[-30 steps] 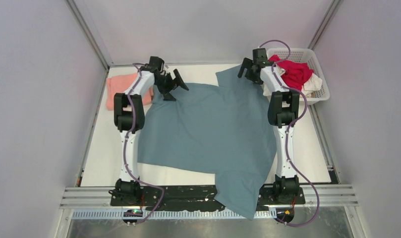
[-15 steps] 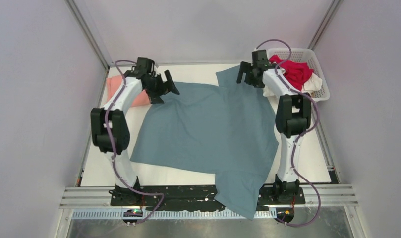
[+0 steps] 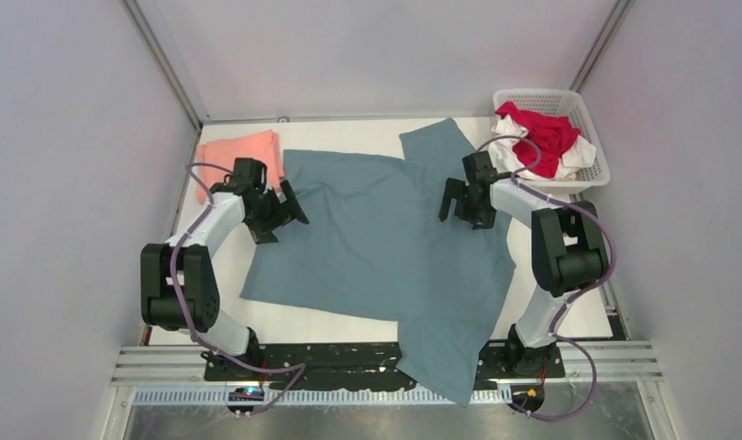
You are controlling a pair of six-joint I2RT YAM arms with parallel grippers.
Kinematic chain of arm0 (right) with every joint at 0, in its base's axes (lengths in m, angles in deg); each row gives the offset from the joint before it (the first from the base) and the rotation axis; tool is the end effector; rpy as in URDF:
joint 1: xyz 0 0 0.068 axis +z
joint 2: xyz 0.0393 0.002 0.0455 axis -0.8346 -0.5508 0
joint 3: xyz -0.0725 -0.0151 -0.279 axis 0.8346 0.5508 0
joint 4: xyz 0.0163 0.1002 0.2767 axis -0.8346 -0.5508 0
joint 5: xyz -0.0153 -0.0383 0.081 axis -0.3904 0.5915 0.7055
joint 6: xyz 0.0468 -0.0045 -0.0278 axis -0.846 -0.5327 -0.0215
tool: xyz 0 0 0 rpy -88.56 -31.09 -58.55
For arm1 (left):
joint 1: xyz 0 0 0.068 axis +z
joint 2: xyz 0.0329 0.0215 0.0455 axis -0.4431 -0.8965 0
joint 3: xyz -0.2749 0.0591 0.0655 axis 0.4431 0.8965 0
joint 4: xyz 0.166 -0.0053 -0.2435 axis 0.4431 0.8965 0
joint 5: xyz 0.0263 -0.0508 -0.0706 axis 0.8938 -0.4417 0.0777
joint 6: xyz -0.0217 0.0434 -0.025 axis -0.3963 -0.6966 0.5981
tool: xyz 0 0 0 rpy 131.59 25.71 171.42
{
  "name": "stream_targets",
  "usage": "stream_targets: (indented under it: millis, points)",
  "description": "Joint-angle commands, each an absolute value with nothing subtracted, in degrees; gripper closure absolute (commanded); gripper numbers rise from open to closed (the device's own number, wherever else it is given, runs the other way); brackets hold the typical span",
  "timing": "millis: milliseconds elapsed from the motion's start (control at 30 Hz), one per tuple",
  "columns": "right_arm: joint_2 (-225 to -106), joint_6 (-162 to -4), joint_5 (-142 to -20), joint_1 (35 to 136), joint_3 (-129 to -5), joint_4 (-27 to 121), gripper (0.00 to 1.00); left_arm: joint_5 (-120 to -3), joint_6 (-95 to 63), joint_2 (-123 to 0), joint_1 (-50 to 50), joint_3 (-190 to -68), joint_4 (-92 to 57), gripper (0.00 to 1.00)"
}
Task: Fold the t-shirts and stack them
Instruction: Flatten out the tshirt, then grab the side of the flattened tshirt closest away from the robot with both arms
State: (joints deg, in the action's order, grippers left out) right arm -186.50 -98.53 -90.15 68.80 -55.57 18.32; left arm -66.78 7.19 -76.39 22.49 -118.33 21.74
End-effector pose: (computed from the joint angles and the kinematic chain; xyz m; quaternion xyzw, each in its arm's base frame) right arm 0.3706 0.0790 0.1605 0.0915 0.9764 0.0429 0.1911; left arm 0.3390 -0.0313 0.2142 -0.2314 0.9424 -0.1790 0.1624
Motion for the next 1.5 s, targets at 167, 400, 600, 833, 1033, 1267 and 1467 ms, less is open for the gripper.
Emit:
stream_targets:
  millis: [167, 400, 600, 833, 1033, 1267, 1467]
  points:
    - [-193.01, -101.11, -86.93, 64.24, -62.28, 22.33, 0.05, -63.86, 10.27, -65.95, 28.58, -110.06, 16.17, 0.00]
    - [-200.12, -99.24, -86.73, 63.01, -72.48, 17.12, 0.05, -61.54, 10.70, -61.29, 33.37, -109.29, 18.21, 0.00]
    - [-200.69, -98.37, -84.99, 63.18, -75.90, 16.20, 0.05, -58.21, 11.58, -61.15, 33.66, -109.54, 26.37, 0.00]
    - [-188.30, -95.28, -90.48, 64.75, -70.78, 17.24, 0.05, -52.69, 18.03, -51.81, 33.57, -99.65, 31.58, 0.01]
    - [-178.26, -94.67, -96.42, 69.24, -62.38, 18.74, 0.05, -48.41, 23.73, -46.04, 33.59, -91.44, 30.04, 0.08]
    - [-170.47, -96.28, -96.89, 71.84, -54.36, 19.92, 0.05, -48.31, 26.40, -45.89, 33.53, -87.11, 27.97, 0.28]
    - [-165.52, -96.13, -98.06, 72.26, -51.02, 18.55, 0.05, -50.34, 28.12, -48.35, 32.31, -85.64, 24.75, 0.52]
